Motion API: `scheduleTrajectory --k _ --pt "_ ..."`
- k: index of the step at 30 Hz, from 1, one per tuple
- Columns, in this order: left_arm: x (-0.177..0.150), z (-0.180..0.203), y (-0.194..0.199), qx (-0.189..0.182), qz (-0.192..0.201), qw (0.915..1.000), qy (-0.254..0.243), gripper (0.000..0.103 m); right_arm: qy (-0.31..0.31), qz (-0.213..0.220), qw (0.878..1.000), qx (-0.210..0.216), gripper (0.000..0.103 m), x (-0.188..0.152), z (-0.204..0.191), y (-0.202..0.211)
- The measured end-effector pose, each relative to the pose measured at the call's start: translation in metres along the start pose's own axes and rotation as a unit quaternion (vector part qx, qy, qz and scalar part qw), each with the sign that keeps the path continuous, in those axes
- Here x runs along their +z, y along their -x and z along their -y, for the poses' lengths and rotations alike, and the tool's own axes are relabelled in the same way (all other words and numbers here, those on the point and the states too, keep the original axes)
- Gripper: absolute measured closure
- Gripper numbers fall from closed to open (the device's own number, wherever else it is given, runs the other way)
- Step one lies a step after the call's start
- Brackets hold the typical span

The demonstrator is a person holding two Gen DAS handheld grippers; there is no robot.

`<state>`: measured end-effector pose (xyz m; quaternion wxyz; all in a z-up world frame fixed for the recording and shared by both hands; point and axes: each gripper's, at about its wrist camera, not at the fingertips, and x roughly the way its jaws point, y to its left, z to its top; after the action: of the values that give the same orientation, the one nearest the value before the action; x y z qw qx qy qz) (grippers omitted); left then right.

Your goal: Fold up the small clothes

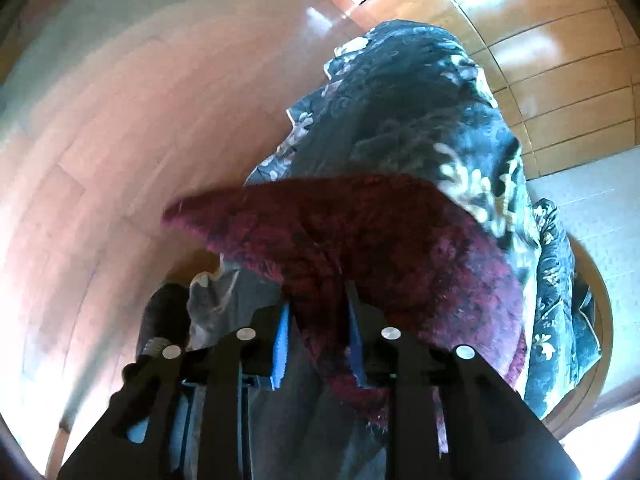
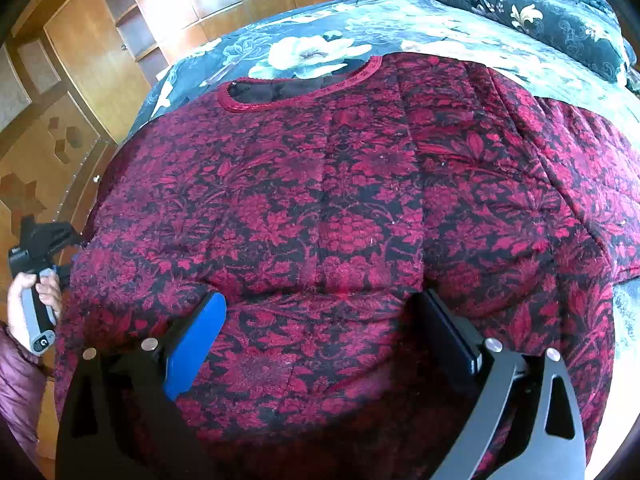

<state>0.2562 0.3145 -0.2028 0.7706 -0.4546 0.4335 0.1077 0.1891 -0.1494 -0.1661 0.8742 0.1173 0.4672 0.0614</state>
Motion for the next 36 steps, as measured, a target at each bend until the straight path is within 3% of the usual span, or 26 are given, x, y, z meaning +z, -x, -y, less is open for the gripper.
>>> scheduleTrajectory --k 2,6,8,10,11,13,18,22,26,27,28,30,31,34,36 --pt "-0.006 -0.002 0.016 0.004 0.007 1.0 -0.005 0.066 -0.001 -0.001 1.0 0.003 0.007 0.001 0.0 0.001" --pt "-0.036 0.009 0.054 -0.013 0.02 0.9978 -0.062 0.065 -0.003 -0.011 1.0 0.006 0.007 0.004 0.0 0.009" --pt "-0.061 0.02 0.071 -0.033 0.004 0.9931 -0.113 0.065 -0.012 -0.013 1.0 0.016 0.007 0.004 0.004 0.024" --pt "-0.089 0.032 0.086 -0.047 -0.003 0.9846 -0.169 0.063 -0.029 -0.006 0.999 0.029 0.007 -0.001 0.013 0.043" --pt "-0.109 0.039 0.096 -0.058 -0.01 0.9771 -0.205 0.055 -0.038 0.0 0.999 0.034 0.007 -0.005 0.021 0.055" --pt "-0.134 0.046 0.108 -0.082 -0.022 0.9685 -0.234 0.051 -0.059 0.012 0.998 0.031 0.007 -0.017 0.042 0.082" --pt "-0.205 0.06 0.128 -0.119 -0.062 0.94 -0.314 0.051 -0.129 0.017 0.991 0.019 0.008 -0.064 0.113 0.144" --pt "-0.251 0.064 0.135 -0.118 -0.077 0.918 -0.371 0.051 -0.154 -0.021 0.986 0.053 0.021 -0.109 0.137 0.163" --pt "-0.27 0.057 0.133 -0.098 -0.085 0.9118 -0.39 0.051 -0.173 -0.082 0.973 0.126 0.027 -0.154 0.133 0.155" --pt "-0.273 0.053 0.132 -0.092 -0.089 0.9127 -0.388 0.051 -0.175 -0.101 0.968 0.146 0.036 -0.164 0.127 0.149" --pt "-0.275 0.049 0.131 -0.084 -0.09 0.9133 -0.388 0.051 -0.169 -0.125 0.963 0.167 0.053 -0.174 0.117 0.141" --pt "-0.275 0.044 0.13 -0.066 -0.086 0.9136 -0.392 0.051 -0.127 -0.136 0.972 0.144 0.079 -0.179 0.097 0.143" --pt "-0.273 0.04 0.13 -0.061 -0.086 0.9139 -0.392 0.051 -0.114 -0.125 0.976 0.136 0.087 -0.176 0.091 0.151" --pt "-0.274 0.031 0.131 -0.023 -0.082 0.9121 -0.401 0.051 -0.078 -0.086 0.986 0.123 0.089 -0.161 0.086 0.185" --pt "-0.278 0.021 0.124 -0.008 -0.094 0.9099 -0.404 0.051 -0.054 -0.081 0.99 0.101 0.089 -0.158 0.092 0.195"
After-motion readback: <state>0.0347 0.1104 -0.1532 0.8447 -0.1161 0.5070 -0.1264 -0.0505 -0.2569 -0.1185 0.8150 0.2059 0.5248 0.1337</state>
